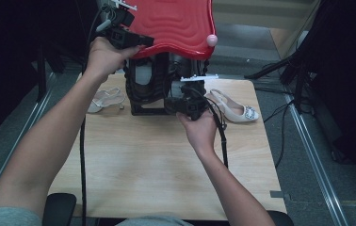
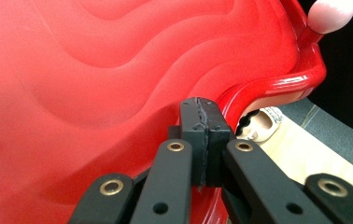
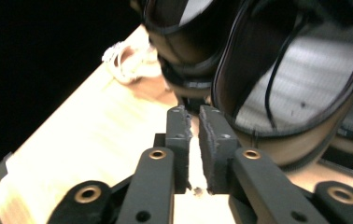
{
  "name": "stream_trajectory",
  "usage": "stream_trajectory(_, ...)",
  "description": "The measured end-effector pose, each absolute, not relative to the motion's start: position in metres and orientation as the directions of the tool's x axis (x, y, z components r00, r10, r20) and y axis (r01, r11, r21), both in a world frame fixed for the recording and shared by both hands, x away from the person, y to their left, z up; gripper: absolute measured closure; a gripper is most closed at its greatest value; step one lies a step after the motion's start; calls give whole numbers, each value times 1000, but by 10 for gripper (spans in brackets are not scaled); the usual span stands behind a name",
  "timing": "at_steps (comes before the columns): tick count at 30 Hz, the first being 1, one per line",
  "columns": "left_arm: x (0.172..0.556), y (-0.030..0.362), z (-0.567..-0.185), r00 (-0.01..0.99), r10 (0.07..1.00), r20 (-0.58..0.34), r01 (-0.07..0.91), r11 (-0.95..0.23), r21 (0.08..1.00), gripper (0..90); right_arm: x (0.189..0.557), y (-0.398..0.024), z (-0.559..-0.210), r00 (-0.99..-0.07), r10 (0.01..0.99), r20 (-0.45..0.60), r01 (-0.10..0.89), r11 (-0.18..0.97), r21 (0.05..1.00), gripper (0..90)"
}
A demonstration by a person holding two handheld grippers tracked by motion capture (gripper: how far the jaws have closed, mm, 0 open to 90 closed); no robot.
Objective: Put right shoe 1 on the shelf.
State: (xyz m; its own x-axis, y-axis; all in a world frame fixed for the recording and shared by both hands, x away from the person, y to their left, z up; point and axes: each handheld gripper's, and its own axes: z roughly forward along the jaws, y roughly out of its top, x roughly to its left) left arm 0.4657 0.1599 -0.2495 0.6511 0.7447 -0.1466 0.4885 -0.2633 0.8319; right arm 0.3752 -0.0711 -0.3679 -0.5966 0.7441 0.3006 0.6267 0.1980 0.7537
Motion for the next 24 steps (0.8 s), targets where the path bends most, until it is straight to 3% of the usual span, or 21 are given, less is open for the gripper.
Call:
stream_trajectory(4,466,160,-250,651,745,-145,488,-264,832,900,367,-78,-381,-618,716,324,634,210,744,900)
stream_trajectory(13,465,160,-250,653,743,-148,490,-264,831,900,376,-84,-419,-594,737,322,662,221,716,900)
stream_trajectory(18,465,160,-250,655,742,-144,487,-268,832,900,386,-88,-420,-562,735,379,684,155,712,900)
stream_trajectory(24,464,160,-250,654,742,-144,485,-266,833,900,390,-85,-414,-563,736,376,670,140,729,900)
